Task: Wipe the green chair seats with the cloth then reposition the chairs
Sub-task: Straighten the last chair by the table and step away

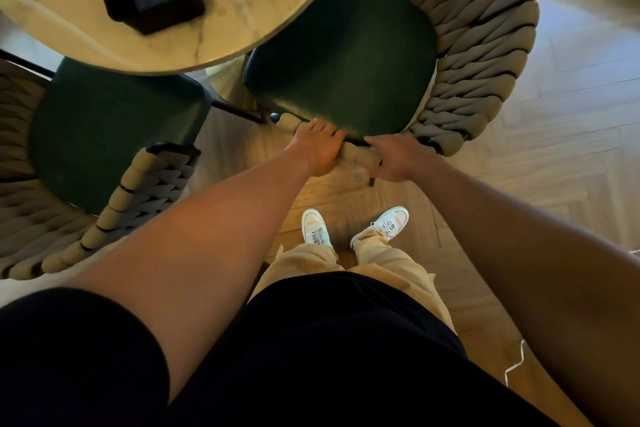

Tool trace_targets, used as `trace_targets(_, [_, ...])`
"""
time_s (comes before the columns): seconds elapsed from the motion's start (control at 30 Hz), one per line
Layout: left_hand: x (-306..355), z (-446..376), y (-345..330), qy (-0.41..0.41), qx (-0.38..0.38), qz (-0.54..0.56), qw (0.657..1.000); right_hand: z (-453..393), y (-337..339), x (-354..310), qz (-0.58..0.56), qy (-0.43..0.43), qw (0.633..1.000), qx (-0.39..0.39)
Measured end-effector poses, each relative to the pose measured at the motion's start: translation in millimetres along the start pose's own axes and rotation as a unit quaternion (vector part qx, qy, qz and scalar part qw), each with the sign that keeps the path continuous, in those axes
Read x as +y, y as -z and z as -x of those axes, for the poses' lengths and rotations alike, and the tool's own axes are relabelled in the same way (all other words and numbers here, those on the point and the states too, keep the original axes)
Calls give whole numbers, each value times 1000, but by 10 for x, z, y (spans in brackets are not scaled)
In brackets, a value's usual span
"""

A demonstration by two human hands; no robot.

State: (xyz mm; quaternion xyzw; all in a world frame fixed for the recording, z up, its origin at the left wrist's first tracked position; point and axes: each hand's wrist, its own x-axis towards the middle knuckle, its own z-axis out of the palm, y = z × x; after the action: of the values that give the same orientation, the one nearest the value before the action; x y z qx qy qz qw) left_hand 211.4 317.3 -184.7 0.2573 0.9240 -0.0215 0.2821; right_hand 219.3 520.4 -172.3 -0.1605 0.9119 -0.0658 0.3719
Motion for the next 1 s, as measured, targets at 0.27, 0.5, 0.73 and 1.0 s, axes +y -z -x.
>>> trace_targets(0.27, [400,67,337,-42,3,41,998,456,140,120,-19,-45,998,44])
trace_targets(0.5, [880,-187,587,-72,-11,32,997,835,160,560,-44,-62,992,98])
trace_targets(0.73, [1591,-683,934,-75,-19,54,996,1244,307,1392,-48,-42,990,125])
trace_targets(1.0, [2504,-1248,1349,-42,9,66,997,1450,473,2629,-81,-73,988,113])
